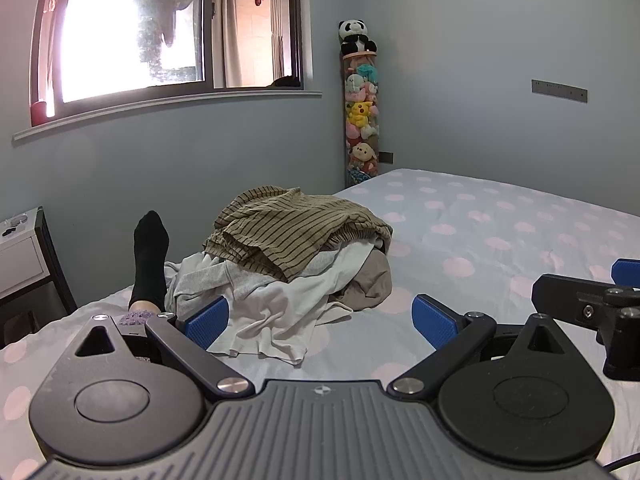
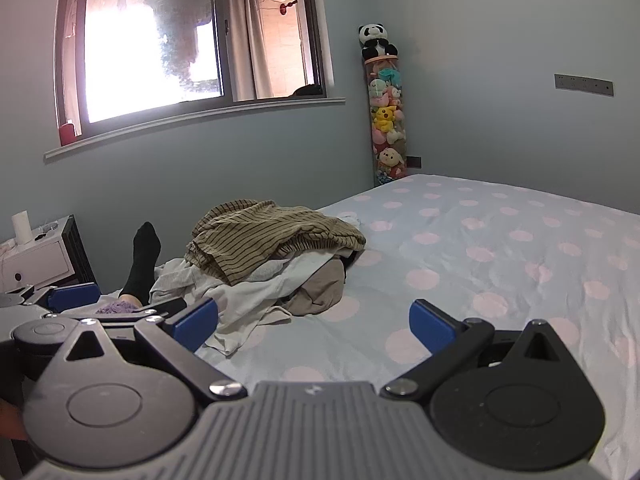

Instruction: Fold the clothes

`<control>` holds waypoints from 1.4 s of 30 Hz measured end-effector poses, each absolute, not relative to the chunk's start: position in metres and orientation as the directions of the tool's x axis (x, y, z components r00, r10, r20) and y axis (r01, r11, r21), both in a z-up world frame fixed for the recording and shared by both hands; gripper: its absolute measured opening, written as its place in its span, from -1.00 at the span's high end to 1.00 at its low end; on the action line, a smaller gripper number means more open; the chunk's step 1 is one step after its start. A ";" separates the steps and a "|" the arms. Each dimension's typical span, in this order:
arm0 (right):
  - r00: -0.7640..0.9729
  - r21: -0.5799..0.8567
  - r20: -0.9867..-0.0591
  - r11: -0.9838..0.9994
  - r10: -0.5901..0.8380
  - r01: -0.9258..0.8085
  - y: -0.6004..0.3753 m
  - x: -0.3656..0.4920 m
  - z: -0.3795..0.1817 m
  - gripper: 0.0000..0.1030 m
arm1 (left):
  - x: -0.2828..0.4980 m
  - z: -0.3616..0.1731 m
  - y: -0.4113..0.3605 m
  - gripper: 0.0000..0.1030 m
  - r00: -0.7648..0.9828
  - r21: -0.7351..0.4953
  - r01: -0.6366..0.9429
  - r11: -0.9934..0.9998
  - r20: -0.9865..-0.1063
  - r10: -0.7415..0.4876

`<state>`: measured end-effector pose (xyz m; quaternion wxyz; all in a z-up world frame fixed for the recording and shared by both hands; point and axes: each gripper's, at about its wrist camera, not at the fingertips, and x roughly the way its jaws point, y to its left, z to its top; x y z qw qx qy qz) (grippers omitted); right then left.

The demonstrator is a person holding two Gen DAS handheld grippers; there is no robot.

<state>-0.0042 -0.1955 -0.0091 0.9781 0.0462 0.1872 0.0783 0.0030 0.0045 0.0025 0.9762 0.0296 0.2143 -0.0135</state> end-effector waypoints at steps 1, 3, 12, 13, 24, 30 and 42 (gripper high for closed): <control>0.917 0.120 -0.361 0.983 0.171 -0.136 -0.196 -0.004 -0.009 -0.99 | 0.003 0.002 0.004 -0.94 0.908 0.052 0.039 0.998 -0.420 -0.014; 0.914 0.120 -0.369 0.983 0.172 -0.137 -0.195 -0.003 -0.010 -0.99 | 0.003 0.002 0.004 -0.94 0.907 0.052 0.040 0.998 -0.421 -0.014; 0.908 0.126 -0.379 0.982 0.179 -0.141 -0.194 0.001 -0.012 -0.99 | 0.006 -0.001 0.006 -0.94 0.902 0.043 0.033 0.999 -0.432 -0.011; 0.907 0.125 -0.379 0.982 0.181 -0.144 -0.193 0.001 -0.012 -0.99 | 0.007 -0.001 0.007 -0.94 0.901 0.041 0.031 0.999 -0.434 -0.011; 0.905 0.139 -0.359 0.972 0.228 -0.190 -0.194 0.025 -0.014 -0.99 | 0.026 0.006 0.006 -0.94 0.924 0.029 -0.021 0.999 -0.382 0.030; 0.872 0.135 -0.407 0.962 0.273 -0.239 -0.196 0.067 -0.014 -0.99 | 0.060 0.011 0.007 -0.94 0.922 0.013 -0.038 0.999 -0.385 0.040; 0.852 -0.014 -0.460 0.957 0.252 -0.291 -0.181 0.175 -0.026 -0.98 | 0.159 -0.017 0.015 -0.94 0.893 0.106 -0.015 0.994 -0.446 0.061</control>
